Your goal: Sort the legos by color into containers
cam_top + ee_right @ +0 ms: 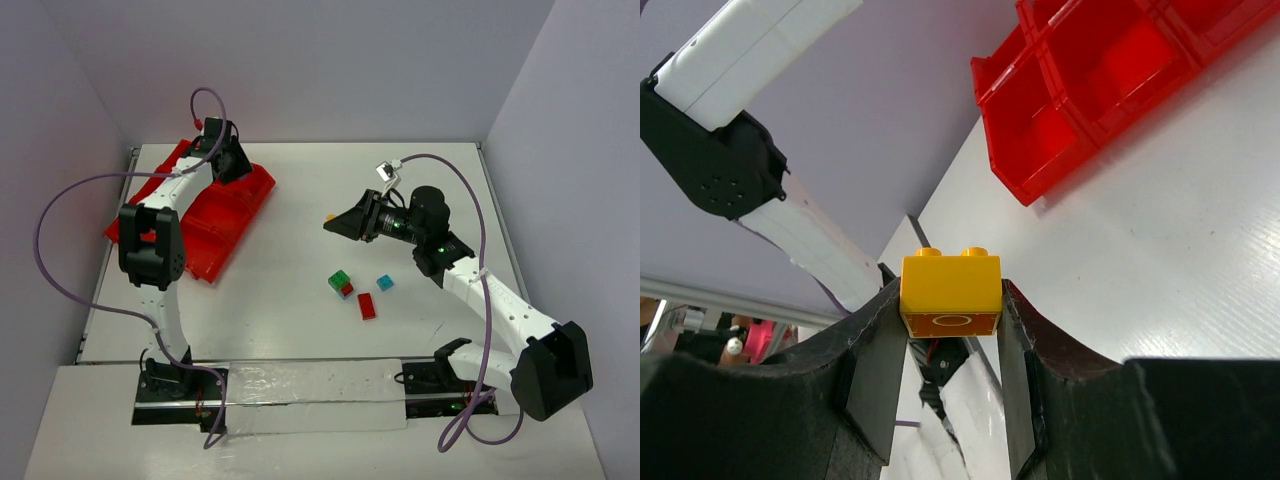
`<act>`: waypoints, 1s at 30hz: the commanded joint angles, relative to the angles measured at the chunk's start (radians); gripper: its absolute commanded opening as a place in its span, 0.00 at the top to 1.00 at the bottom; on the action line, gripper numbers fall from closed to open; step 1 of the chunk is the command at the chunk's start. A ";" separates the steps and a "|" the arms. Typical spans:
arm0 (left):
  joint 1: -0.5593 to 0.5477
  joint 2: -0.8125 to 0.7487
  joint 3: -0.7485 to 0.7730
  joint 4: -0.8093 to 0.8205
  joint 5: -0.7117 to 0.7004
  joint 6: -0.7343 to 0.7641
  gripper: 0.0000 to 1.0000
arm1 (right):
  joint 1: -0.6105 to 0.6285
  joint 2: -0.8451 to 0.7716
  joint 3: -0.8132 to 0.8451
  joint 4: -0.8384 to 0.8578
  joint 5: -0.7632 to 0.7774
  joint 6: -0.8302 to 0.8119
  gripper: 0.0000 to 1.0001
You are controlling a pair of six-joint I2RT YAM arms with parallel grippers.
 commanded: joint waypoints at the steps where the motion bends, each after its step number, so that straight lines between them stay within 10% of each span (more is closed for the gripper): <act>1: -0.011 0.017 0.076 -0.008 -0.004 0.019 0.32 | -0.004 -0.001 0.043 0.019 -0.006 -0.012 1.00; 11: -0.036 -0.053 0.092 -0.036 -0.031 0.035 0.19 | 0.001 0.019 0.071 -0.011 0.008 -0.034 1.00; 30: 0.036 -0.810 -0.088 -0.194 -0.047 0.073 0.13 | 0.317 0.549 0.584 -0.254 0.496 -0.246 1.00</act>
